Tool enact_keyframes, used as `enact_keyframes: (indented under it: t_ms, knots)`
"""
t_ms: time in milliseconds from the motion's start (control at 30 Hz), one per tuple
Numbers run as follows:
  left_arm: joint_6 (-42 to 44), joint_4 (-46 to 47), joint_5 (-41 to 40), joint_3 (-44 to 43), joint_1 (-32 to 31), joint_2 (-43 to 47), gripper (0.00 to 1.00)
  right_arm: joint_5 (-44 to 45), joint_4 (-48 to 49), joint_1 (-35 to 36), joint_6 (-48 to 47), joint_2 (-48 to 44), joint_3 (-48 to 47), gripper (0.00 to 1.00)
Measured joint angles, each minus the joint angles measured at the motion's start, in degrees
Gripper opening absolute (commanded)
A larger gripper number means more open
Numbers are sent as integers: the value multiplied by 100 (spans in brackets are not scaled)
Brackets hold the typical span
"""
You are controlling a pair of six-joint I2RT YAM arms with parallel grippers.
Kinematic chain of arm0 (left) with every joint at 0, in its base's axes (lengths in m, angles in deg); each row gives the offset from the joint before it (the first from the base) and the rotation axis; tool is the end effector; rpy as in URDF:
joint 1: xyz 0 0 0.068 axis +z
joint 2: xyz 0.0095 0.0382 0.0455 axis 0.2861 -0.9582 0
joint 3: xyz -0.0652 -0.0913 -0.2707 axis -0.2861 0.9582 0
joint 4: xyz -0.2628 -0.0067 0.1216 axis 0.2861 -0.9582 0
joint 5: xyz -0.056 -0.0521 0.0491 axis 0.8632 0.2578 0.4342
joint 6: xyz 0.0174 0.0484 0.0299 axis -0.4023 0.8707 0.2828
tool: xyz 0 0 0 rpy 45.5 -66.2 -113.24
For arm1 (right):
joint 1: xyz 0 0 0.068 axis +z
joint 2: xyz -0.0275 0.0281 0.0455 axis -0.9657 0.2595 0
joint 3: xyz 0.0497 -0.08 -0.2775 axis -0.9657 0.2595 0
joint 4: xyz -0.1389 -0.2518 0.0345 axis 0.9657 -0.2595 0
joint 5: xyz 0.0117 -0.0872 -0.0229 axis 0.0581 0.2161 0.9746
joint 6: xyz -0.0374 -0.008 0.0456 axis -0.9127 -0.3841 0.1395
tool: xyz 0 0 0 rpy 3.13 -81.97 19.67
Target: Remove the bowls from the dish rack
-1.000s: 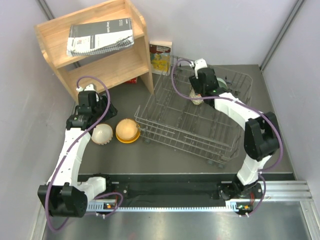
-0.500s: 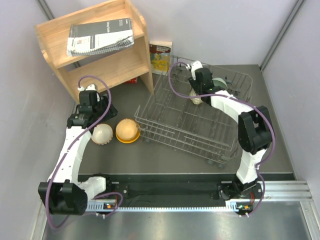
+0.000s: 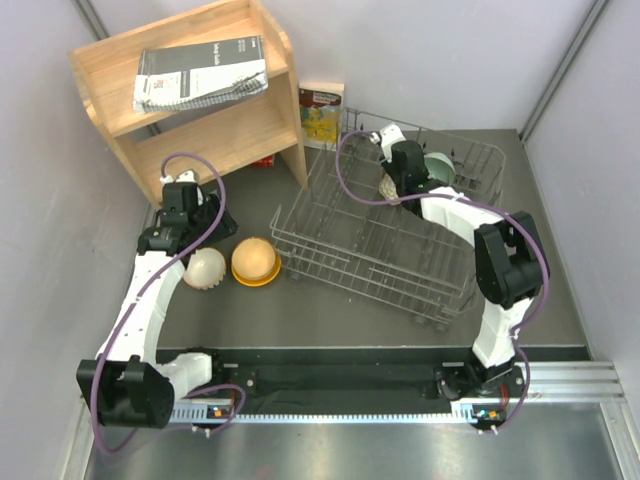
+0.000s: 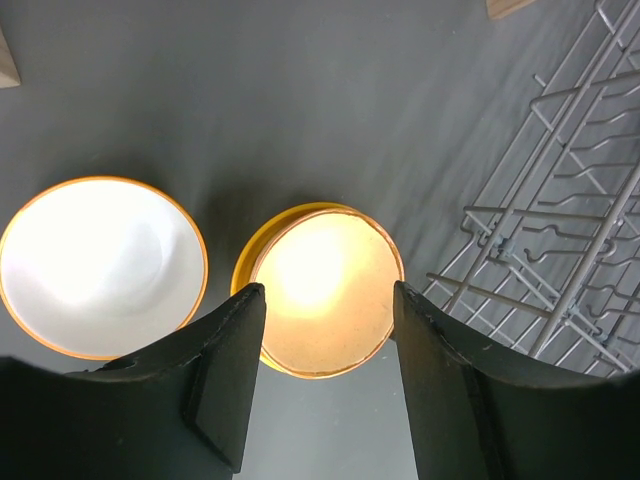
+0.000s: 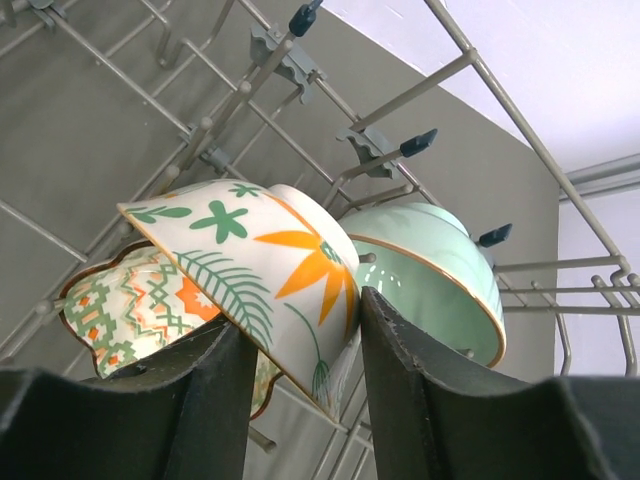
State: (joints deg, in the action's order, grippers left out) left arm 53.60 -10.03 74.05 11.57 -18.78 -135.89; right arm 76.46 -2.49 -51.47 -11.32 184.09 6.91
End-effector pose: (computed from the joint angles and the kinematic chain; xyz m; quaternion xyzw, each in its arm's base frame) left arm 0.2620 -0.0117 0.3252 -0.1877 0.8930 -0.1208 0.3908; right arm 0.4413 0.1716 0.2480 -0.2150 0.8095 -0.1773 0.5168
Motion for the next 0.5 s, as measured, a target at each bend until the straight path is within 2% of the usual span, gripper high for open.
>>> enact_keyframes:
  t_ms: [33, 500]
  knots:
    - [0, -2, 0, 7, -13, -2, 58, 4, 15, 0, -9, -2, 9, 0]
    - [-7, 28, 0, 81, -98, -2, 58, -175, -111, 2, -22, -584, 295, 0]
